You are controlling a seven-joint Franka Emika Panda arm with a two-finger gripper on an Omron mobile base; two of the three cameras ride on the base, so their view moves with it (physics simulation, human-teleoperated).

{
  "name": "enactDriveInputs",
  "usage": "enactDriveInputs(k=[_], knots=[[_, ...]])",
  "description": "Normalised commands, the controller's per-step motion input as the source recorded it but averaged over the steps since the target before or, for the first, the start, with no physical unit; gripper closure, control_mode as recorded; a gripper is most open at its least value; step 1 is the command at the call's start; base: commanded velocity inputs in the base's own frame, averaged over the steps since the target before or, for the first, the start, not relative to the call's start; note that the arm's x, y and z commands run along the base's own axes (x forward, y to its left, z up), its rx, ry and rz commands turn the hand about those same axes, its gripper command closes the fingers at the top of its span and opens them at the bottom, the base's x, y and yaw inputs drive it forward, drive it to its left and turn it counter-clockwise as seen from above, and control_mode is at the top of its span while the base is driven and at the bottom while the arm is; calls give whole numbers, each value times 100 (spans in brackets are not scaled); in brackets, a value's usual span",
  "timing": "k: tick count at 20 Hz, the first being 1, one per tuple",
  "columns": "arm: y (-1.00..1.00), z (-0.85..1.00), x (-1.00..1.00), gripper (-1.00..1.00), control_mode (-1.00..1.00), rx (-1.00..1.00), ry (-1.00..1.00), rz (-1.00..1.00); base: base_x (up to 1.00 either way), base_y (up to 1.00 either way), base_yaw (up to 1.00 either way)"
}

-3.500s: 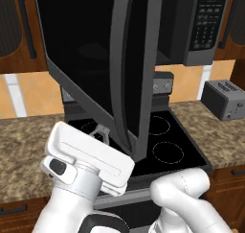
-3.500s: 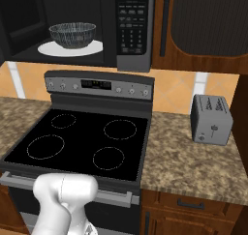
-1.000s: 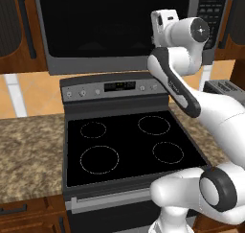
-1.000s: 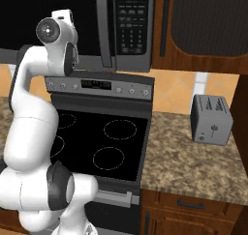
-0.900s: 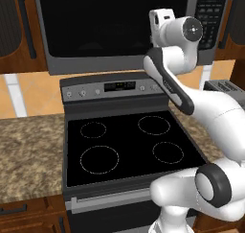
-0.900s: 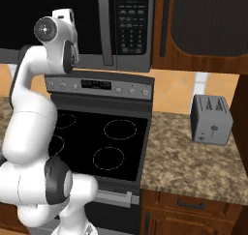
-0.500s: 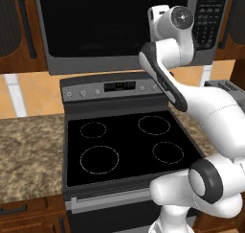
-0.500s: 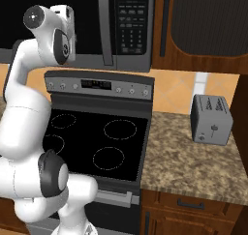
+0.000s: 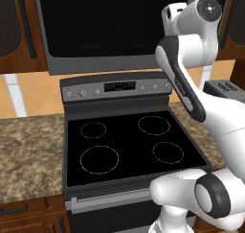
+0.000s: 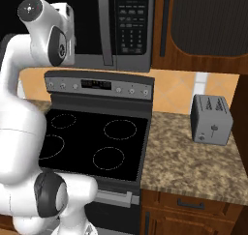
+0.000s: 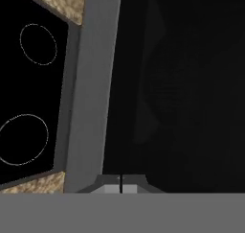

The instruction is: Open the microwave, place the bowl with waffle inside the microwave, then close the microwave door and turn it on.

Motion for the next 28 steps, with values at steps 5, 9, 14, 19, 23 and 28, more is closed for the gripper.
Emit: enactDriveInputs(k=[5,9,14,19,23,28], knots=[[-7,0,-100,100,-100,4,4,21,0,0,0],[-49,0,-62,100,-100,8,-10,12,0,0,0],[-70,-1,-62,100,-100,7,-7,5,0,0,0],[-51,-19,-10,100,-100,5,-9,0,0,0,0],[-70,-27,13,100,-100,0,-14,0,0,0,0],[-43,-11,19,100,-100,0,-14,0,0,0,0]])
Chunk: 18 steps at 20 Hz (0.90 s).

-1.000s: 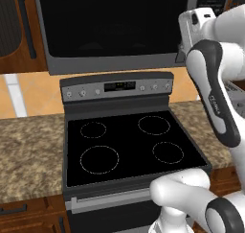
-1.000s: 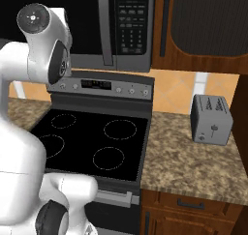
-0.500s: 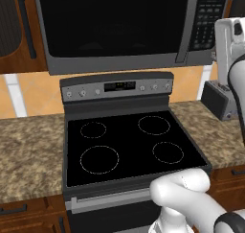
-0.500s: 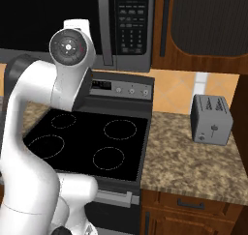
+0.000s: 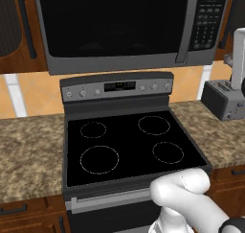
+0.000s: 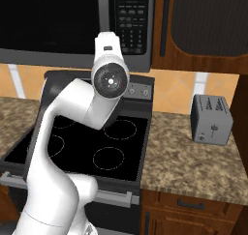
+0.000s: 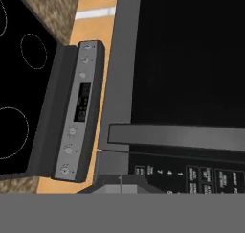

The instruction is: Open the microwave, place the bowl with waffle inside the microwave, then close the microwave door and turn it on.

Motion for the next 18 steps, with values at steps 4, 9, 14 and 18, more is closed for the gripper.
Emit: enactDriveInputs(k=[4,9,14,18], knots=[[0,0,42,100,-100,0,-7,0,0,0,0],[-7,1,54,100,-100,0,0,0,0,0,0],[-25,4,45,100,-100,0,0,0,0,0,0],[-3,7,41,100,-100,0,-3,0,0,0,0]])
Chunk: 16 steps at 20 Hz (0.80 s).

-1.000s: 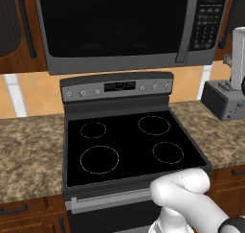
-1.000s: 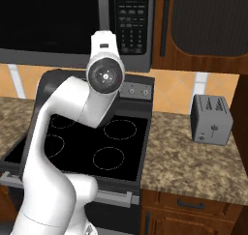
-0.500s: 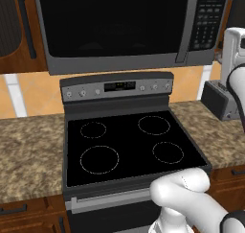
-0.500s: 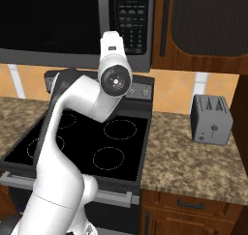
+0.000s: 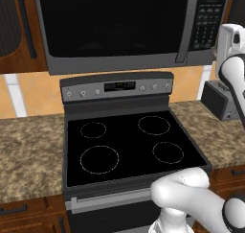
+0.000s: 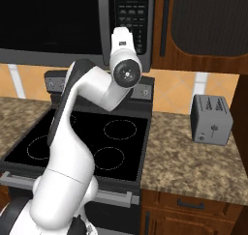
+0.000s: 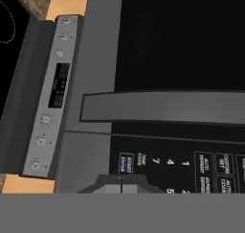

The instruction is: Open the microwave, place the bowl with waffle inside the microwave, then close the microwave door and turn it on.

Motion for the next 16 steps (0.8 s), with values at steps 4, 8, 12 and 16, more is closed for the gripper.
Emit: enactDriveInputs(k=[4,8,12,16], knots=[[0,4,47,100,-100,0,-1,0,0,0,0],[0,0,63,100,-100,1,0,0,0,0,0],[-1,0,64,100,-100,2,0,0,0,0,0],[0,-5,63,100,-100,0,0,0,0,0,0]])
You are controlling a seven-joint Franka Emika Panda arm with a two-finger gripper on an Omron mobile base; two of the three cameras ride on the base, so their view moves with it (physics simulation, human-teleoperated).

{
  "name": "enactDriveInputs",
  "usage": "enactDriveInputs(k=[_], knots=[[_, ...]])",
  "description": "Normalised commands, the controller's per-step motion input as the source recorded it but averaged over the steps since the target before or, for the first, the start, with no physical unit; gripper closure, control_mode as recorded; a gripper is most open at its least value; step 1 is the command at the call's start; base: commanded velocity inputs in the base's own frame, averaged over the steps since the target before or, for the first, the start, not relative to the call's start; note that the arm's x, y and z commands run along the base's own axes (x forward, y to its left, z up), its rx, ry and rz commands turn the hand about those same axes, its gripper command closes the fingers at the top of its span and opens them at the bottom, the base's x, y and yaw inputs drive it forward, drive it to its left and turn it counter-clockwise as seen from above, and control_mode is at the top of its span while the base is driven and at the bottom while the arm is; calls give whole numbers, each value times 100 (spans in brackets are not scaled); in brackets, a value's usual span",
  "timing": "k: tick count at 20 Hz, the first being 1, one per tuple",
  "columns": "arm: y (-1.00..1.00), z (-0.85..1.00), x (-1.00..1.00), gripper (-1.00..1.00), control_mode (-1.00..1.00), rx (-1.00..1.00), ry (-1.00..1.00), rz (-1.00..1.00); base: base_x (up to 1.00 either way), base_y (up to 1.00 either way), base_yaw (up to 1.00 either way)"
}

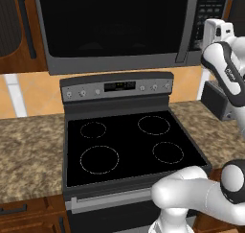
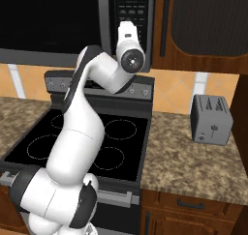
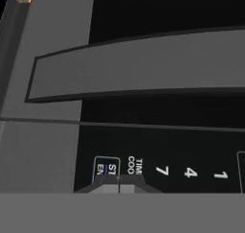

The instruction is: Open the microwave, place the bowl with waffle inside the microwave, then close the microwave door and turn it on.

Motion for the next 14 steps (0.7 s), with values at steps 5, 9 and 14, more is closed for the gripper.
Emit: enactDriveInputs(k=[5,9,14], knots=[[0,-17,53,100,-100,0,0,0,0,0,0],[3,-7,-45,100,-100,0,1,0,0,0,0],[24,3,-71,100,-100,0,17,0,0,0,0]])
